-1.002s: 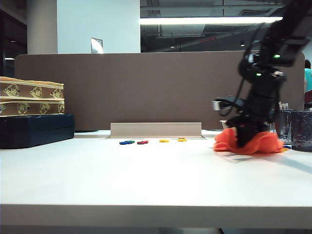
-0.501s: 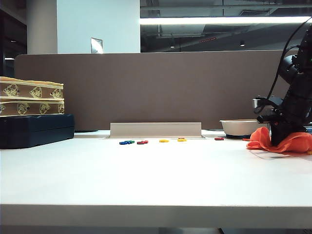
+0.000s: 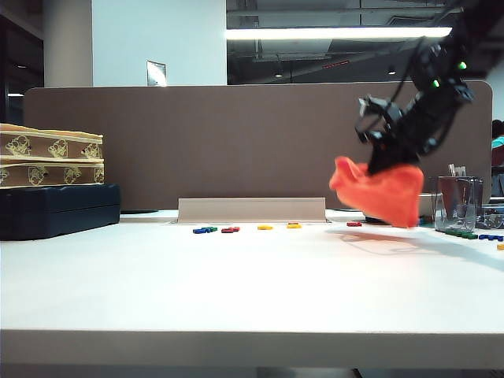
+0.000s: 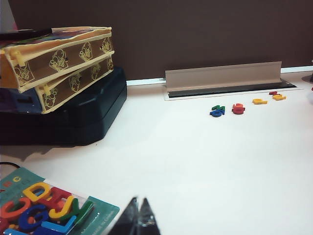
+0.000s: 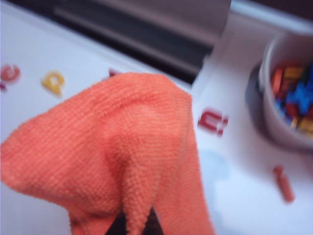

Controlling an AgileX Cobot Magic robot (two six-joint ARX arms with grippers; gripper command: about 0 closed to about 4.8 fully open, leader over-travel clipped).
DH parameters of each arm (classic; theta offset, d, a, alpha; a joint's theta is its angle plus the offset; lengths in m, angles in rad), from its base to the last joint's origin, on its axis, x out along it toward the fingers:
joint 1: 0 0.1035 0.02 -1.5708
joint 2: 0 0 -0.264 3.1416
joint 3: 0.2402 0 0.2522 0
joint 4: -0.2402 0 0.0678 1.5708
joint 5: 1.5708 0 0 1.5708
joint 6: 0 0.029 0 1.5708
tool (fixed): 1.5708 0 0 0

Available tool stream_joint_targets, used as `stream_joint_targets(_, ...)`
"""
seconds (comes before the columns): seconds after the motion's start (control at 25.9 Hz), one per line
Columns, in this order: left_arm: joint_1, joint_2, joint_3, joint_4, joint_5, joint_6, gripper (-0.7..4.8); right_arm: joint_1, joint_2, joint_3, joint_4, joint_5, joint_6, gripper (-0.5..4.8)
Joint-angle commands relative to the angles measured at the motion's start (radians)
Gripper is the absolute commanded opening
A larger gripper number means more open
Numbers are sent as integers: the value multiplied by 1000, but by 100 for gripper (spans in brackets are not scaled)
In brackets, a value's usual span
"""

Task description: Use an orange cloth to wipe the letter magnets on the table away for a distance.

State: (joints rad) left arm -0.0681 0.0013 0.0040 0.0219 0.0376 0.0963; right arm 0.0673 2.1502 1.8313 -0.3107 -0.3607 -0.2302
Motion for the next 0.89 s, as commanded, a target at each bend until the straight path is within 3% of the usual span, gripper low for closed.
stream_joint_targets(0.04,2,0,1,10,0,0,-6,54,-9,94,19,-26,59,-2)
stream_joint_targets(0.27,2,0,1,9,0,0,-6,170,-9,136,89,-90,99,-2)
stream_joint_targets(0.69,2,0,1,9,0,0,-6,406,23,136,310,-79,97,-2)
stream_joint_targets(0.89,2,0,1,9,0,0,-6,451,58,136,347,-40,97,-2)
